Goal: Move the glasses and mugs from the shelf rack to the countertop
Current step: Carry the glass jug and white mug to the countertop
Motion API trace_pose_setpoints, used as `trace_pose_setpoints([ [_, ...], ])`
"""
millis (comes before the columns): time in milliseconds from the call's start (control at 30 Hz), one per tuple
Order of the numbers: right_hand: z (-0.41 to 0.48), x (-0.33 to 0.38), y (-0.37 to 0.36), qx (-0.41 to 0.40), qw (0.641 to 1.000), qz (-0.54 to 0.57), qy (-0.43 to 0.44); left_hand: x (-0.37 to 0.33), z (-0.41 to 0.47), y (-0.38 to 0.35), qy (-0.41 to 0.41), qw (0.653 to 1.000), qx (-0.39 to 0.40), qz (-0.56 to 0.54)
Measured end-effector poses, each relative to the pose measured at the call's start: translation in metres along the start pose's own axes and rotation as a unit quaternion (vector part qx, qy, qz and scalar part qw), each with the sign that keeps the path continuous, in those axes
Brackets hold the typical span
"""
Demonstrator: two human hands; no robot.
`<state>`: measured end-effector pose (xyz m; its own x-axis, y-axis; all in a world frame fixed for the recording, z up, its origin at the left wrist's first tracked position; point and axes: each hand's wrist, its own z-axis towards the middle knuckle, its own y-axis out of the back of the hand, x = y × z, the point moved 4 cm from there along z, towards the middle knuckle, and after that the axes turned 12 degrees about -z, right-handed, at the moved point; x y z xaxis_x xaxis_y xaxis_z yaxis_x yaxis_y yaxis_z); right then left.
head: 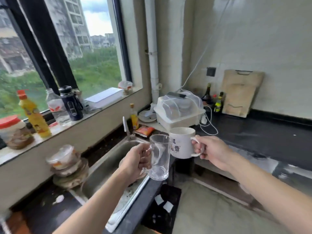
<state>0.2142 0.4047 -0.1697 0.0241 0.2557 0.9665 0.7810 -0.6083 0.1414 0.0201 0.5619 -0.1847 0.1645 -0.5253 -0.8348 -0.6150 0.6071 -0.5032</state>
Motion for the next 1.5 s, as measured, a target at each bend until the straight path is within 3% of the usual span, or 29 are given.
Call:
trace_pose_setpoints([
  [300,0.040,-0.024,0.179,-0.180,0.982,0.037,-0.040,0.055,0.166,-0.160,0.092,0.986,0.126,0.061],
  [600,0.028,-0.079,0.357,-0.314,0.943,0.078,-0.075,0.151,0.273,-0.327,0.159,0.953,0.229,0.114],
  [733,0.038,-0.103,0.443,-0.339,0.933,0.070,-0.094,0.203,0.311,-0.402,0.181,0.942,0.246,0.135],
  [1133,0.107,-0.139,0.654,-0.380,0.908,0.057,-0.165,0.297,0.434,-0.568,0.203,0.948,0.174,0.172],
  [1500,0.209,-0.187,0.799,-0.412,0.878,0.050,-0.238,0.384,0.578,-0.687,0.211,0.916,0.244,0.240],
])
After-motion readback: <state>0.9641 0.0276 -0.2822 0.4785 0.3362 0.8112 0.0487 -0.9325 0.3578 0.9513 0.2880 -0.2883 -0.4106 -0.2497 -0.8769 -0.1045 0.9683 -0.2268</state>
